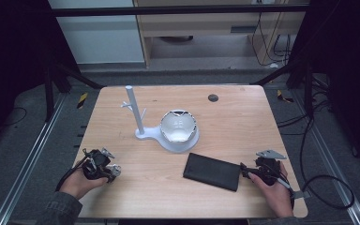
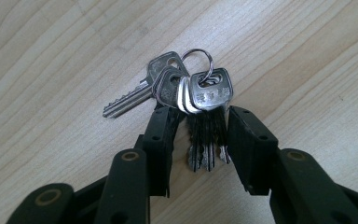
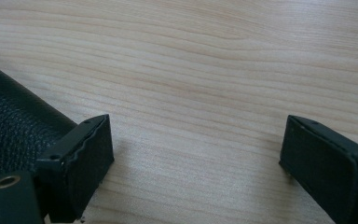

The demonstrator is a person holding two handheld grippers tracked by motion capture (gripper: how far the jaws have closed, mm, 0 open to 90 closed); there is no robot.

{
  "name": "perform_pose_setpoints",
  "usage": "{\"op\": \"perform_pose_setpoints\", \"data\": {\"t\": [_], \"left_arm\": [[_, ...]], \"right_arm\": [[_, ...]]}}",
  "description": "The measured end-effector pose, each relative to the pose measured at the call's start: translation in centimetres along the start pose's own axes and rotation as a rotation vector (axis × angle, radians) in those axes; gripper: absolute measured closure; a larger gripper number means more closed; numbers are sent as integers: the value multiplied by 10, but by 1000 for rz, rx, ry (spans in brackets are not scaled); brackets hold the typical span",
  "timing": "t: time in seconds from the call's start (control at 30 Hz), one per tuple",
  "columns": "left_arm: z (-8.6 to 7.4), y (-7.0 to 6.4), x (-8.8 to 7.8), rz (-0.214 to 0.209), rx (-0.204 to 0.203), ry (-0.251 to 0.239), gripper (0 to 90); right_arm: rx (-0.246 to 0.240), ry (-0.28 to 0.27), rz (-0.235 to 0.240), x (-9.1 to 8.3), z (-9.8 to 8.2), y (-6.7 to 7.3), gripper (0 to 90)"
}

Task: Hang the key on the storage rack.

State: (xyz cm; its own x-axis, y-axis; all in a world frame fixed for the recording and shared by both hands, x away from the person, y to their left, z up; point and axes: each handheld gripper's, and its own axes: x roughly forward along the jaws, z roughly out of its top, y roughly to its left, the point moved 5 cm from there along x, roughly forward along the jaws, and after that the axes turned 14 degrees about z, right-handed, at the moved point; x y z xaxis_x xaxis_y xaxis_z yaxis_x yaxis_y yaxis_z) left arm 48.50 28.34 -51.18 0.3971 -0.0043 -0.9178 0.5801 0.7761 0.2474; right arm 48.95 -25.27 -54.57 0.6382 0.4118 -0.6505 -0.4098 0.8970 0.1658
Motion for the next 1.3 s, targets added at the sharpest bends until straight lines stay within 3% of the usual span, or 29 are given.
{"op": "perform_pose_setpoints", "data": {"t": [0.2, 0.33, 0.47, 0.63, 0.77, 0.87, 1.2, 1.3], "left_arm": [[0, -3, 0, -20, -12, -7, 533], [1, -4, 0, 1, -5, 0, 534], [2, -3, 0, 39, 19, 4, 635], [3, -7, -2, 36, 51, 14, 815], [4, -10, -3, 57, 67, 18, 819], [4, -12, -6, 50, 65, 3, 830], [-3, -14, -10, 61, 91, 20, 838], [-3, -14, -13, 56, 78, 5, 837]], "right_arm": [[0, 0, 0, 0, 0, 0, 94], [0, 0, 0, 0, 0, 0, 94], [0, 0, 0, 0, 0, 0, 95], [0, 0, 0, 0, 0, 0, 95], [0, 0, 0, 0, 0, 0, 94], [0, 0, 0, 0, 0, 0, 95], [0, 0, 0, 0, 0, 0, 95], [0, 0, 0, 0, 0, 0, 95]]}}
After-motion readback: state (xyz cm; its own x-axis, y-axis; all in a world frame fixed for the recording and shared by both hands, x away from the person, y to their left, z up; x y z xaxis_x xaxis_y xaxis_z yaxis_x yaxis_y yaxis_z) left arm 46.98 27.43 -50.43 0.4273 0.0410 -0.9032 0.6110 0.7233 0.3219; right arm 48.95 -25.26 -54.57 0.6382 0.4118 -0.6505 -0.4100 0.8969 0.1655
